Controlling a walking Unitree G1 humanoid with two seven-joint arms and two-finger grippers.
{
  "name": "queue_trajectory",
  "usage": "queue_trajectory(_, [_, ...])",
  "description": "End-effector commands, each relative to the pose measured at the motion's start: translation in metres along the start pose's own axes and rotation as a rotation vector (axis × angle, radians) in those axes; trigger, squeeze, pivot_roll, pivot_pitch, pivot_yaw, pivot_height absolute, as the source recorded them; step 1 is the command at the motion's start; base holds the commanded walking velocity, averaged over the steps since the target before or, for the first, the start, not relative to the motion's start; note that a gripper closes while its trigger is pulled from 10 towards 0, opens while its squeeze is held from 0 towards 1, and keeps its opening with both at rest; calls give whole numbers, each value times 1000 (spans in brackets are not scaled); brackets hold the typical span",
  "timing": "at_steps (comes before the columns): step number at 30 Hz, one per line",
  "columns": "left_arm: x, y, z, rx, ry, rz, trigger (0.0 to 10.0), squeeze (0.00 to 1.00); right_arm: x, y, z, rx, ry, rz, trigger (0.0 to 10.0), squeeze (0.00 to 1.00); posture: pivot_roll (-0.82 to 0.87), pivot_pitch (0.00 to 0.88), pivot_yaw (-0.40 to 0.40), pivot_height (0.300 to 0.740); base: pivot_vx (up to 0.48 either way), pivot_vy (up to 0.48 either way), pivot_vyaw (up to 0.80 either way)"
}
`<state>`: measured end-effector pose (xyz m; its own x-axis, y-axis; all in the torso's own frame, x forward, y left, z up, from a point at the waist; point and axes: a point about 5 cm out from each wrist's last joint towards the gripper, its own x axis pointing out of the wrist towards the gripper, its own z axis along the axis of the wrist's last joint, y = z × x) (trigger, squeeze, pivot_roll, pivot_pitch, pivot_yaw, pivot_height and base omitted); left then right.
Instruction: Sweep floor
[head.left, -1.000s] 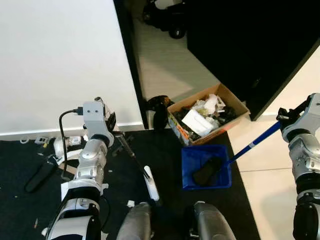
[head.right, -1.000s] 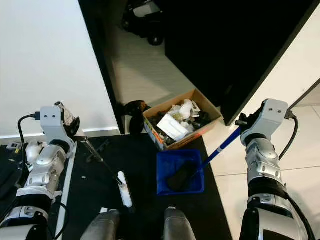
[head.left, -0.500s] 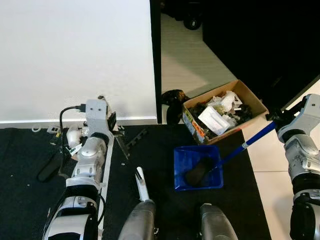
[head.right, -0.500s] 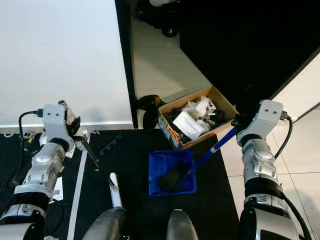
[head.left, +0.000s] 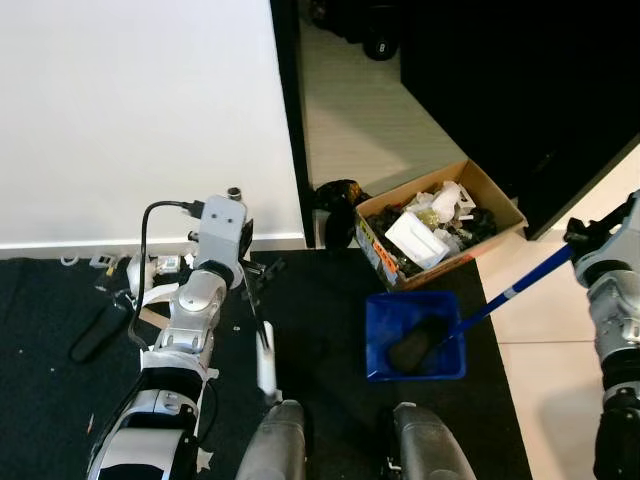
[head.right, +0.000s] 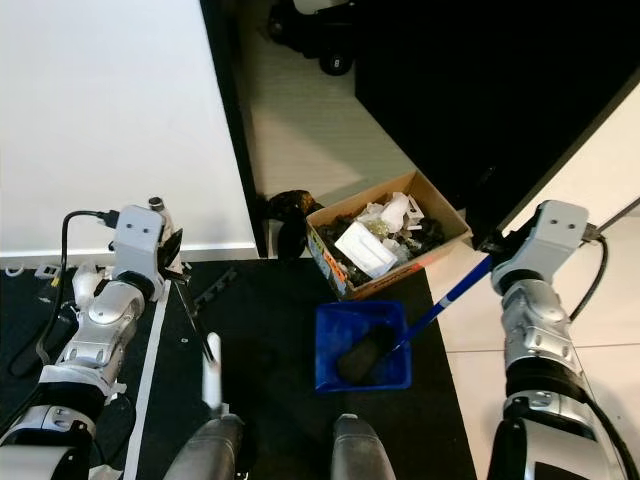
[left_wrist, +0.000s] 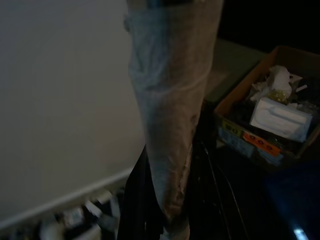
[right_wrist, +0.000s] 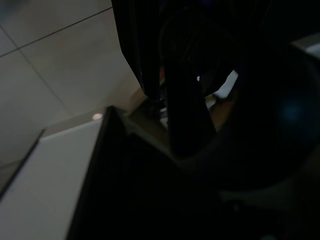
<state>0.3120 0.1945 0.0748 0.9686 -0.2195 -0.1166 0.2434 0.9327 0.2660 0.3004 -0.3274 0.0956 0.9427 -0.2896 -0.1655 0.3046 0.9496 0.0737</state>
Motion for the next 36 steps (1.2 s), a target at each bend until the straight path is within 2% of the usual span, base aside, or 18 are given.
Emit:
queue_trajectory(1, [-2,5,4,36,-23,-13,10000,0,1,-3,21,-2,-95,6,10000,0,-18,37,12,740,0,0,0])
queue_trajectory(7, [-4,6,4,73,-31,-39,10000,0,1,-7,35,-57,-140,21,10000,0,-23,39,15,740,0,0,0])
queue_trajectory(11, [-7,5,3,103,-47,-66,10000,0,2,-6,45,-84,-155,84,10000,0,-23,44,17,740,0,0,0])
queue_trajectory(17, [-8,3,3,109,-53,-86,10000,0,4,-7,62,-31,-168,126,10000,0,-26,52,18,740,0,0,0])
queue_trajectory(20, [-8,2,2,95,-51,-92,10000,0,7,-7,75,90,-192,138,10000,0,-24,57,15,740,0,0,0])
queue_trajectory(22, [-8,2,2,95,-51,-92,10000,0,7,-7,75,90,-192,138,10000,0,-24,57,15,740,0,0,0])
queue_trajectory(27, [-9,3,1,86,-40,-92,10000,0,9,-8,84,158,-207,143,10000,0,-21,58,14,740,0,0,0])
queue_trajectory(31, [-10,3,-1,81,-32,-96,10000,0,11,-7,89,160,-186,175,10000,0,-20,61,14,740,0,0,0])
queue_trajectory(36, [-12,3,-3,70,-30,-106,10000,0,14,-13,106,206,-196,146,10000,0,-19,67,11,740,0,0,0])
